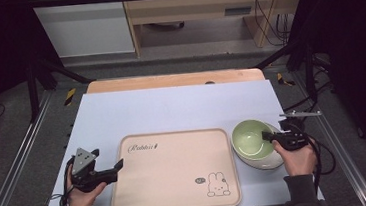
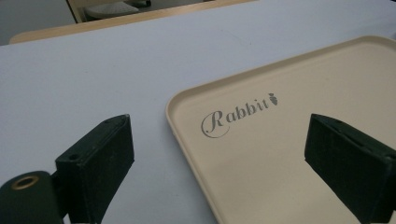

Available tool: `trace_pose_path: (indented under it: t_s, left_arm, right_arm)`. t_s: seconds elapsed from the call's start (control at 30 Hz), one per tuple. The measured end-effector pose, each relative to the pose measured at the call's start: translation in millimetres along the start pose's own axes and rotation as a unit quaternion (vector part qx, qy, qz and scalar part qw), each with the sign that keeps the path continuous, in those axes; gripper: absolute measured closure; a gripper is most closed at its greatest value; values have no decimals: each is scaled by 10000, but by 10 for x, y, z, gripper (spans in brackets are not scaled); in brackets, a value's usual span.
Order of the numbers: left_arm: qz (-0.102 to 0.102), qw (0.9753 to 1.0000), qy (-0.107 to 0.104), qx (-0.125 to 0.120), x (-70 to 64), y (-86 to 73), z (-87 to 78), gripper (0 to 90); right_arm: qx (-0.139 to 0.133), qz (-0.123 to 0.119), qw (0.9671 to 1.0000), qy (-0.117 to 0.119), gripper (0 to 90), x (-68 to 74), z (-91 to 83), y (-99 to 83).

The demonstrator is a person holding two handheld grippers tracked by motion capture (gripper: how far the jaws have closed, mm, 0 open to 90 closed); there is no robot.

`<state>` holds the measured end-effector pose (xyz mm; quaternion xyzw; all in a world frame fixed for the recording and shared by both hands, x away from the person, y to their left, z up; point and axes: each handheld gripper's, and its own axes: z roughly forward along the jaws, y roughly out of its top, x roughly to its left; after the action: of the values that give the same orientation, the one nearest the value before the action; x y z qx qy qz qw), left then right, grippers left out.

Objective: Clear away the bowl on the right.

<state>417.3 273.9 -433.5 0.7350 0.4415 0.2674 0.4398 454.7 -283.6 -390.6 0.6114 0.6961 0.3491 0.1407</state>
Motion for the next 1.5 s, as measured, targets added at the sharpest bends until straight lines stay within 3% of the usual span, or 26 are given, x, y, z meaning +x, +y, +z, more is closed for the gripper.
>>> trace_pose_path:
  t_s: [0.4,0.7,1.07,1.5]
  left_arm:
    - [14,10000,-4,-7,-8,-2,-1,78]
    - [24,10000,-11,-8,-12,-4,0,78]
    - [32,10000,-36,-34,-25,-5,3,75]
    - [45,10000,-58,-49,-24,0,-8,74]
  right_arm:
    - [-63,-306,9993,191,832,220,-60,34]
    - [-95,-374,9984,424,832,333,-79,48]
    - [-13,-664,9957,639,831,555,-32,66]
    - [109,-837,9931,814,831,743,75,111]
